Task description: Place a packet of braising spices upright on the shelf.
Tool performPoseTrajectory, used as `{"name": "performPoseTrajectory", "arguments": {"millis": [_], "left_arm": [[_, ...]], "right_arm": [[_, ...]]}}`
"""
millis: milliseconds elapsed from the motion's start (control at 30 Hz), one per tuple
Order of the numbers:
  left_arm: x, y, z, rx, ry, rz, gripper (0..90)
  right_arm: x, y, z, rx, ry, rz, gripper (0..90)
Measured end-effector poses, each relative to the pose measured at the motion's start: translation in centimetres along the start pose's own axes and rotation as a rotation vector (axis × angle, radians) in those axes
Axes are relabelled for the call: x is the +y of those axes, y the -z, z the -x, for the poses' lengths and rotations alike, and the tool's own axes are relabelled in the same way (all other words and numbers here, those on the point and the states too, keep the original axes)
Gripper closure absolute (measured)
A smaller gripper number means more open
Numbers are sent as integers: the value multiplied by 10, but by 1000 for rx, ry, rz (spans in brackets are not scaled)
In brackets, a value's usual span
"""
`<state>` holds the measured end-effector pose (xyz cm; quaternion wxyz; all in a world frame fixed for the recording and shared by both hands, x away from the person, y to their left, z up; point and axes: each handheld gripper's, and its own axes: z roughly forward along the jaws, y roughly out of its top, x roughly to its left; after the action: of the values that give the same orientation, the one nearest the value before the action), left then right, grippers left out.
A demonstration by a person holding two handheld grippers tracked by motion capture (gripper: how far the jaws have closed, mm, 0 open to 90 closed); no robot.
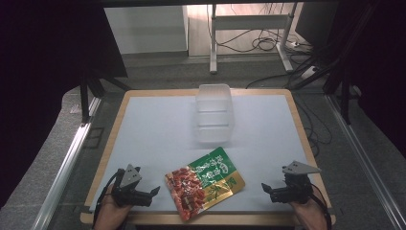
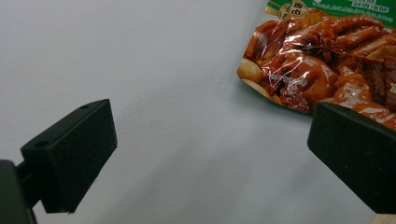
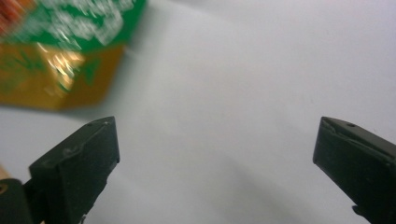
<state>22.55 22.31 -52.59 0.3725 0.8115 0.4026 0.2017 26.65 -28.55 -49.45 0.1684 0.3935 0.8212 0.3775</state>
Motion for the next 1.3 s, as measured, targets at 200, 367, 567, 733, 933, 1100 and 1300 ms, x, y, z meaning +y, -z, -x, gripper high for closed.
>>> {"name": "performPoseTrajectory", "arguments": {"millis": [200, 367, 567, 733, 933, 1100, 1300], "left_arm": [[-1, 1, -3, -16, 28, 14, 15], [0, 0, -2, -17, 12, 2, 18], [-1, 0, -3, -23, 19, 2, 19], [-1, 0, -3, -22, 20, 2, 19], [-1, -1, -3, -23, 25, 1, 20], [-1, -1, -3, -21, 28, 1, 20], [-1, -1, -3, -19, 20, 0, 20]], "right_arm": [[-5, -3, 11, 34, -59, 9, 0], [-4, -5, 10, 37, -51, 14, 0], [-2, -5, 8, 32, -31, 16, 0], [-1, -6, 5, 28, -8, 17, 0], [1, -8, 3, 7, 2, 18, 0], [3, -10, 0, 1, 11, 30, 0], [5, -12, -3, -13, 16, 33, 0]]}}
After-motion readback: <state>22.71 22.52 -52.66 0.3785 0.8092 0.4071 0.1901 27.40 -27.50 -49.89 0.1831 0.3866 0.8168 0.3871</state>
